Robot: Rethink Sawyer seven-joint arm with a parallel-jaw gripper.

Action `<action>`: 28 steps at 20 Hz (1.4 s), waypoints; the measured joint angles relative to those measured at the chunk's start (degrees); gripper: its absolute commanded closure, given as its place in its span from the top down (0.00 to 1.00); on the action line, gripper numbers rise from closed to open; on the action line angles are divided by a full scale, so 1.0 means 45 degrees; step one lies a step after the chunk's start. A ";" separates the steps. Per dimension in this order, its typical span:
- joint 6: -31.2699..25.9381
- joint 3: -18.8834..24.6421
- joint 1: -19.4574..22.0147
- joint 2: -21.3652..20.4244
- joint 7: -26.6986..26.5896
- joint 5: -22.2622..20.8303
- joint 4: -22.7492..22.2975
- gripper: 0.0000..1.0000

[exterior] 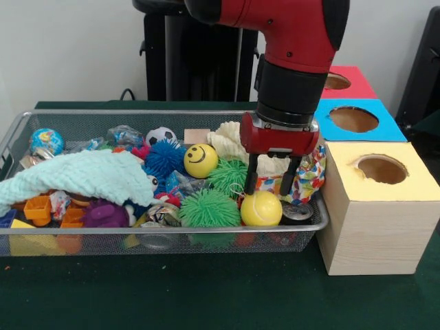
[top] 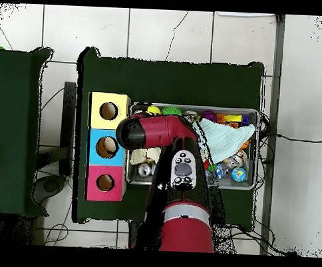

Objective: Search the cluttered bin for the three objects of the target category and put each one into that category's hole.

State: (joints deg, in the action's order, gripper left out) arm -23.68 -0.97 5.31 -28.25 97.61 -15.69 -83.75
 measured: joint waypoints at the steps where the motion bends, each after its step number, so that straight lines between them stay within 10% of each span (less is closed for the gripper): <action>1: 0.0052 0.0002 0.0047 0.0037 0.0000 0.0003 0.0000 1.00; 11: 0.0428 -0.0224 -0.0064 0.0468 0.0000 -0.0016 -0.0009 1.00; 28: 0.0362 -0.2510 -0.2969 0.0516 0.0008 0.0831 0.0074 1.00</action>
State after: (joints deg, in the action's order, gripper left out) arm -22.05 -12.27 -8.05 -25.93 97.65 -11.95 -83.42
